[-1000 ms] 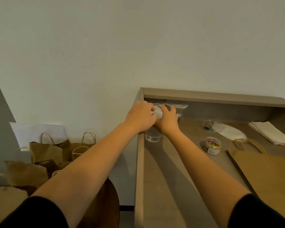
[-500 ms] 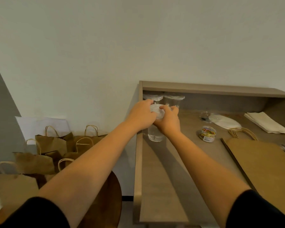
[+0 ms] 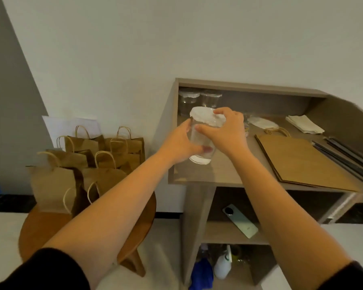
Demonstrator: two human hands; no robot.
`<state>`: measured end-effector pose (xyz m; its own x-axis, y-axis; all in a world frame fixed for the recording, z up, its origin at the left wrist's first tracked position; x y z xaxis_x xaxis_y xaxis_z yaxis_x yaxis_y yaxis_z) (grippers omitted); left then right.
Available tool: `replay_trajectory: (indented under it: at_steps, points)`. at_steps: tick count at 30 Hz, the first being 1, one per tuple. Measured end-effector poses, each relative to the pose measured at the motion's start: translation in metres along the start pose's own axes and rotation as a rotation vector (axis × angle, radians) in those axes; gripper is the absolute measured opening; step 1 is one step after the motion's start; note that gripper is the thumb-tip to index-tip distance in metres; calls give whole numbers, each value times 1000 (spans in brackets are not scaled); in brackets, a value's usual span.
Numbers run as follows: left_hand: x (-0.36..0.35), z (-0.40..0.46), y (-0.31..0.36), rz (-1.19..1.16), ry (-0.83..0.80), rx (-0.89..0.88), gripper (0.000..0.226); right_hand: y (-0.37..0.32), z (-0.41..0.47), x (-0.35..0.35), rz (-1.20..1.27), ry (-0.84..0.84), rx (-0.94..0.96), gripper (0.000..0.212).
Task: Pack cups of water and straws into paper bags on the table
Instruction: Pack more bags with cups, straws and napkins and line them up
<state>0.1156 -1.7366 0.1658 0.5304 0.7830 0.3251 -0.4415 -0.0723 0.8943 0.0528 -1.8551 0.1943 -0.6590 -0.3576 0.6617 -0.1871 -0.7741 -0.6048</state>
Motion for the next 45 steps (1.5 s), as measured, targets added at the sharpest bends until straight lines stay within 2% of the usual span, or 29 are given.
replay_trajectory:
  at_steps: [6,8,11,14,16,20,23,26,28,30,33,35,37,41,45]
  points:
    - [12,-64,12,-93,89,-49,58,-37,-58,9,54,-127,108,66]
    - [23,-85,8,-76,119,-61,58,-49,-69,5,46,-219,133,68]
    - [44,-113,-13,-182,153,-34,57,-69,-79,-9,-19,-426,182,75]
    - [74,-140,-41,-126,188,50,76,-93,-88,-35,-6,-692,283,81]
    - [97,-157,-64,-87,178,84,80,-107,-93,-62,37,-860,317,78]
    - [146,-182,-109,-74,178,207,94,-133,-93,-128,-7,-1011,396,78]
    - [179,-185,-142,-99,153,273,96,-152,-89,-176,-18,-1017,446,78]
    - [205,-181,-178,-214,90,366,84,-164,-83,-217,-28,-947,469,77]
    - [212,-181,-204,-260,63,498,70,-167,-76,-235,-36,-896,449,83]
    - [214,-180,-225,-189,89,629,59,-167,-66,-245,-35,-853,404,94]
    - [212,-173,-244,59,95,703,13,-173,-49,-252,32,-766,328,98]
    - [209,-166,-252,204,91,693,20,-177,-40,-259,36,-696,292,100]
    - [207,-161,-260,264,104,695,17,-179,-38,-272,15,-644,254,105]
    - [195,-161,-278,352,-12,772,15,-177,-49,-306,42,-634,144,117]
    - [187,-170,-297,511,-124,893,49,-159,-66,-335,-22,-741,130,120]
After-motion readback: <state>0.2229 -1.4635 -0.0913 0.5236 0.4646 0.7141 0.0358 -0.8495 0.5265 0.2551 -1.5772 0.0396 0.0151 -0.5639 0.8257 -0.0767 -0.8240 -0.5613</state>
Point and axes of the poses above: each hand's wrist, its own z-axis towards the middle knuckle, its own x-axis out of the back of the hand, y = z × x, the point moved 2 cm from there along z, towards the middle knuckle, and after that the axes turned 11 degrees about -z, right-handed, at the moved point
